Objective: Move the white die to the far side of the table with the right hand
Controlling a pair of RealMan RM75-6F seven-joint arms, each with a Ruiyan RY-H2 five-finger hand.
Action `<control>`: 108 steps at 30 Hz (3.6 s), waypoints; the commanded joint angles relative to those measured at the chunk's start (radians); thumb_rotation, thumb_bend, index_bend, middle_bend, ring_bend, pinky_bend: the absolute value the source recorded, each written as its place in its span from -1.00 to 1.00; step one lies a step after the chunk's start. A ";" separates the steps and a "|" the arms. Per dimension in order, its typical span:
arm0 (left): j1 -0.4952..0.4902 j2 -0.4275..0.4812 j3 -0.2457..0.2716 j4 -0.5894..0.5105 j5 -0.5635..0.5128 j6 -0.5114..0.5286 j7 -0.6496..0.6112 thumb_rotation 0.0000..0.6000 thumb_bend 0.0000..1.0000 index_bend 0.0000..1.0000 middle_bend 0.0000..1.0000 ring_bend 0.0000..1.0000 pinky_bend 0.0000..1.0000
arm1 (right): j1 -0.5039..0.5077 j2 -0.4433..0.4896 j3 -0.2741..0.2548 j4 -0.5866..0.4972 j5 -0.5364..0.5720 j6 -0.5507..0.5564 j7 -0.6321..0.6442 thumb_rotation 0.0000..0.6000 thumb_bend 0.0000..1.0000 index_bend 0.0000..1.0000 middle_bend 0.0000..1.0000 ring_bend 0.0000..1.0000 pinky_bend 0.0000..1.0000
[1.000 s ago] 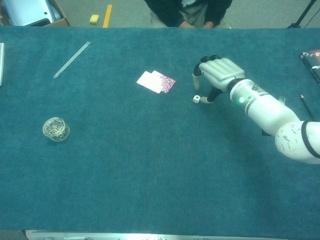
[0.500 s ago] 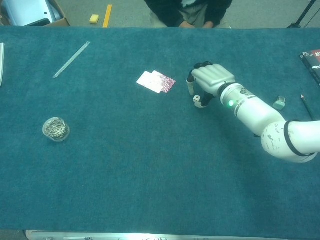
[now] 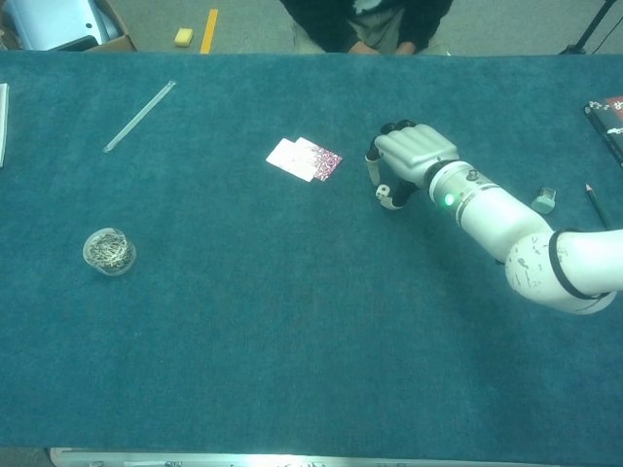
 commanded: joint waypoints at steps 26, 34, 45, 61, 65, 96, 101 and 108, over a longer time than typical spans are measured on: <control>-0.003 -0.007 -0.001 -0.001 0.007 -0.002 0.006 1.00 -0.22 -0.43 -0.58 -0.71 -0.78 | -0.106 0.246 -0.029 -0.344 -0.225 0.194 0.142 1.00 -0.37 0.04 -0.45 -0.98 -1.00; -0.004 -0.009 0.000 -0.005 0.007 -0.004 0.010 1.00 -0.22 -0.43 -0.58 -0.71 -0.78 | -0.182 0.319 -0.097 -0.430 -0.383 0.270 0.205 1.00 -0.37 0.04 -0.45 -0.97 -1.00; -0.005 -0.008 0.004 -0.016 0.011 -0.007 0.019 1.00 -0.21 -0.43 -0.58 -0.71 -0.78 | -0.185 0.352 -0.131 -0.492 -0.337 0.198 0.138 1.00 -0.37 0.04 -0.45 -0.97 -1.00; 0.003 -0.011 0.000 0.002 0.001 0.001 -0.001 1.00 -0.21 -0.43 -0.58 -0.71 -0.78 | -0.185 0.089 -0.035 -0.179 -0.730 0.420 0.449 1.00 -0.38 -0.88 -0.81 -1.00 -1.00; 0.001 -0.016 0.000 0.012 -0.001 -0.007 -0.008 1.00 -0.21 -0.43 -0.58 -0.71 -0.78 | -0.199 0.095 -0.032 -0.178 -0.726 0.419 0.455 1.00 -0.38 -0.98 -0.81 -1.00 -1.00; -0.001 -0.015 0.000 0.006 0.000 -0.010 0.000 1.00 -0.22 -0.43 -0.58 -0.71 -0.78 | -0.237 0.147 -0.002 -0.252 -0.723 0.397 0.418 1.00 -0.38 -0.99 -0.81 -1.00 -1.00; -0.002 -0.015 0.000 0.006 -0.001 -0.013 0.000 1.00 -0.22 -0.43 -0.58 -0.71 -0.78 | -0.251 0.165 -0.005 -0.278 -0.709 0.393 0.382 1.00 -0.38 -0.99 -0.81 -1.00 -1.00; -0.004 -0.018 0.002 0.013 -0.003 -0.022 -0.002 1.00 -0.22 -0.43 -0.58 -0.71 -0.78 | -0.292 0.214 -0.013 -0.355 -0.643 0.397 0.273 1.00 -0.38 -0.96 -0.81 -1.00 -1.00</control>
